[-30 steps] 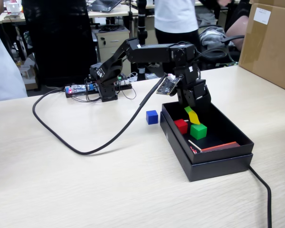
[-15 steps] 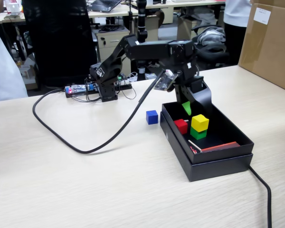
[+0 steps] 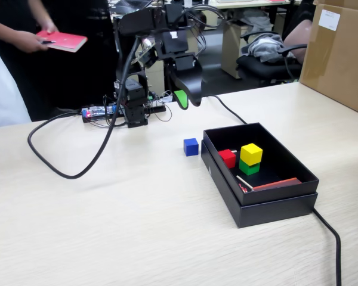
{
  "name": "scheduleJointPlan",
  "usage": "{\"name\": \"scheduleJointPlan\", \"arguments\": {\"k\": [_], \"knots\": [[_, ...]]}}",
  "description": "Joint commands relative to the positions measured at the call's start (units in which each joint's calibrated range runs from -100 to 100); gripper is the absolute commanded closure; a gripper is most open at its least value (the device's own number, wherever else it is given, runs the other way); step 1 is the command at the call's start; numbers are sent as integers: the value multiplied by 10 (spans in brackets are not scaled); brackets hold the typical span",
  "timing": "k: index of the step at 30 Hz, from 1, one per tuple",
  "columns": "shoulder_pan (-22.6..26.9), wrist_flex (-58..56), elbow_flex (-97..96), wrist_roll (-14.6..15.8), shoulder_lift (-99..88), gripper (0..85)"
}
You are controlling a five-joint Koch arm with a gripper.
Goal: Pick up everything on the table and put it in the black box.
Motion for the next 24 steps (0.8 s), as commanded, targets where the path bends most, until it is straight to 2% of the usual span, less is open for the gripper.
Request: {"name": "scheduleJointPlan", "arguments": {"k": [1, 7, 11, 24], "knots": [[0, 51, -37, 18, -65, 391], [16, 108, -153, 40, -62, 392], [45, 141, -211, 73, -38, 395], [57, 200, -242, 86, 125, 395]]}}
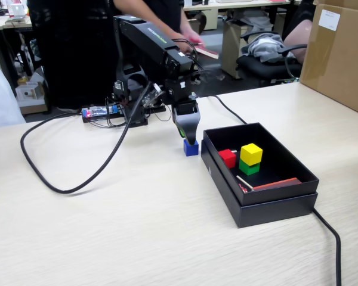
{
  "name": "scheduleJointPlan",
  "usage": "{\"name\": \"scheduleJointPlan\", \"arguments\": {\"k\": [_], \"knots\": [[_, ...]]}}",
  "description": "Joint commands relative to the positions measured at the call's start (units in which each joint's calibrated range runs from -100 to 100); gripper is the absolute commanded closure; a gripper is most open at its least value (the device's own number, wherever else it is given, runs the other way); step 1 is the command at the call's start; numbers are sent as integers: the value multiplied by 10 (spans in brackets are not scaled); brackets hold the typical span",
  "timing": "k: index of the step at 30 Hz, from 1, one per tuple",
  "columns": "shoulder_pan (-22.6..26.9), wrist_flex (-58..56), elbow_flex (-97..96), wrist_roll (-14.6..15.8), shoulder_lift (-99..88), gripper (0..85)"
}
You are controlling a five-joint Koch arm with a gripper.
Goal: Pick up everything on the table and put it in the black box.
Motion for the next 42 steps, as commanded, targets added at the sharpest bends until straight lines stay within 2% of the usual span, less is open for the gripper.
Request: {"name": "scheduleJointPlan", "arguments": {"k": [1, 4, 8, 13, 14, 18, 22, 27, 29, 32, 34, 42], "knots": [[5, 21, 7, 4, 25, 395], [7, 29, 2, 4, 51, 399], [8, 36, 4, 1, 82, 459], [7, 37, 13, -2, 97, 696], [6, 37, 14, -4, 99, 710], [-6, 30, 9, -17, 58, 713], [-34, -39, 37, -41, -59, 713], [-47, -125, 195, -63, -122, 713], [-35, -142, 285, -63, -87, 713], [-14, -144, 470, -66, 84, 713], [-9, -144, 527, -66, 159, 713], [6, -144, 608, -60, 330, 709]]}}
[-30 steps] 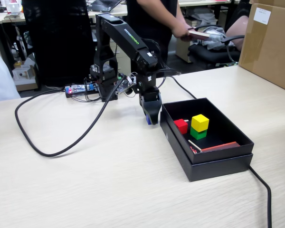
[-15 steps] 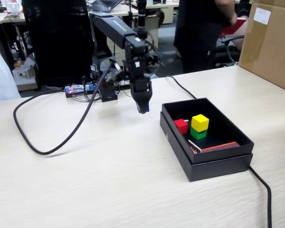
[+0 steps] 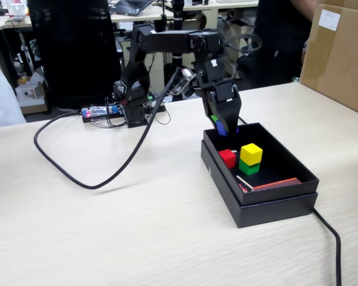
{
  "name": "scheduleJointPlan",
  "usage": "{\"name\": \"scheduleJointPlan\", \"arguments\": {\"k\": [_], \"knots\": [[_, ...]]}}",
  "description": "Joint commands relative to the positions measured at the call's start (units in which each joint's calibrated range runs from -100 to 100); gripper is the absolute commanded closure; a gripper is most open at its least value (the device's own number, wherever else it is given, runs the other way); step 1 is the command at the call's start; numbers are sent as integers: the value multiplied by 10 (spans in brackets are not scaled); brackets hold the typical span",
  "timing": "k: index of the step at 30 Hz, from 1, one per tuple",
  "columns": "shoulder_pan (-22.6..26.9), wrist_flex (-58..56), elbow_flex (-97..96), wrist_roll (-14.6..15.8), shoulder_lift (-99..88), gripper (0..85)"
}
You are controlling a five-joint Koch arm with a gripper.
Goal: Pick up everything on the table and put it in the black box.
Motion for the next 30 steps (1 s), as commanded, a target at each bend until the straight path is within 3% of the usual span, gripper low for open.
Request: {"name": "scheduleJointPlan", "arguments": {"k": [1, 12, 16, 19, 30], "knots": [[8, 3, 54, 3, 13, 709], [11, 3, 31, 13, 89, 700], [6, 3, 21, 12, 88, 525], [4, 3, 2, 11, 66, 471], [-29, 4, -105, -11, -354, 388]]}}
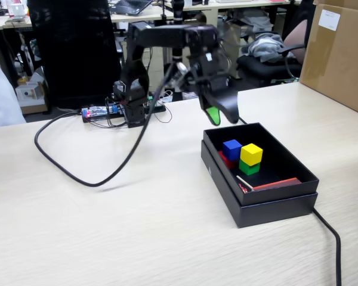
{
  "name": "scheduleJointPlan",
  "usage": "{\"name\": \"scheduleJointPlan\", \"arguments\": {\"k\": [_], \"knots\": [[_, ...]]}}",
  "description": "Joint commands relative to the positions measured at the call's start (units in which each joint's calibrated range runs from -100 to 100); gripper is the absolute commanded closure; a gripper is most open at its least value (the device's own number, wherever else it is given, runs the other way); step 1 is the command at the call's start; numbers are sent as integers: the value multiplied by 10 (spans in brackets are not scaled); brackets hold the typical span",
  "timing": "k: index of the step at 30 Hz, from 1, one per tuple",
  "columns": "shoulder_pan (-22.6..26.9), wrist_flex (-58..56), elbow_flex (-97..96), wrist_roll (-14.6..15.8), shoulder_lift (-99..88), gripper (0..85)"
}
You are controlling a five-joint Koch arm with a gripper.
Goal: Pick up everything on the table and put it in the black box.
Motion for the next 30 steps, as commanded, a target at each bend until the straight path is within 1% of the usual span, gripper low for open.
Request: {"name": "scheduleJointPlan", "arguments": {"k": [1, 6, 12, 15, 18, 20, 22, 27, 30], "knots": [[-22, 3, -41, -19, -168, 387], [-66, 12, -179, -40, -325, 366], [-106, 76, -373, -61, -488, 356], [-113, 94, -458, -63, -549, 331], [-116, 115, -518, -63, -594, 330], [-118, 163, -605, -63, -648, 331], [-118, 184, -642, -63, -666, 330], [-119, 266, -740, -75, -714, 330], [-120, 286, -776, -80, -720, 321]]}}
